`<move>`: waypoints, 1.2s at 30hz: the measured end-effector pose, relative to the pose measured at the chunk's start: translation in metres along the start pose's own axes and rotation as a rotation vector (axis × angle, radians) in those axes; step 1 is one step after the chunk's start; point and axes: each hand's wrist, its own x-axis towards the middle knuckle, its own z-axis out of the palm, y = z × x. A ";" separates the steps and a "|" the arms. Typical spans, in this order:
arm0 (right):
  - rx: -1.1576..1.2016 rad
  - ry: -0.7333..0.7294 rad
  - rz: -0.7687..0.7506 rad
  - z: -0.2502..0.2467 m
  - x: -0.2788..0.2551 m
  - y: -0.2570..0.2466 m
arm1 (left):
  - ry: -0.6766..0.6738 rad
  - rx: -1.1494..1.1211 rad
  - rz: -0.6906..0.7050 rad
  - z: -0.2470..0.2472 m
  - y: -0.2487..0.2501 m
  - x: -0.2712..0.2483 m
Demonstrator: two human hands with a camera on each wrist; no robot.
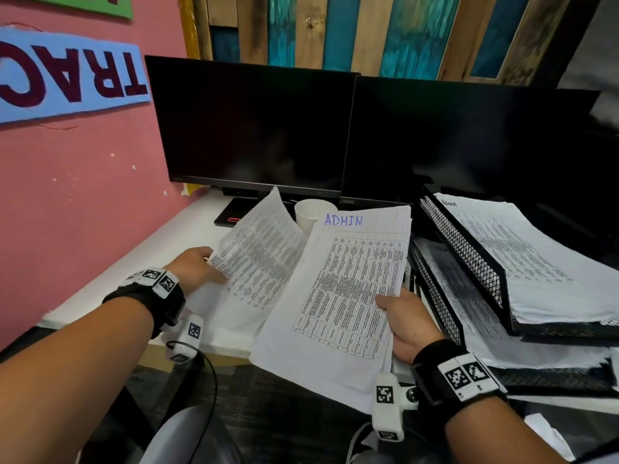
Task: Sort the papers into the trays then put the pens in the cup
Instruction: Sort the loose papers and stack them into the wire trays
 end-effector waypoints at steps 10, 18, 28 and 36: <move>0.009 -0.008 0.001 0.004 -0.006 0.000 | 0.072 -0.632 0.265 -0.034 0.053 -0.049; 0.059 -0.080 -0.005 0.015 -0.018 -0.004 | 0.032 -0.931 0.200 -0.021 0.071 -0.068; 0.206 -0.077 -0.061 0.021 -0.026 -0.022 | -0.185 -0.468 0.086 0.057 0.046 -0.064; -0.099 0.000 -0.443 0.036 -0.038 -0.029 | -0.023 -0.547 0.335 0.064 0.075 -0.083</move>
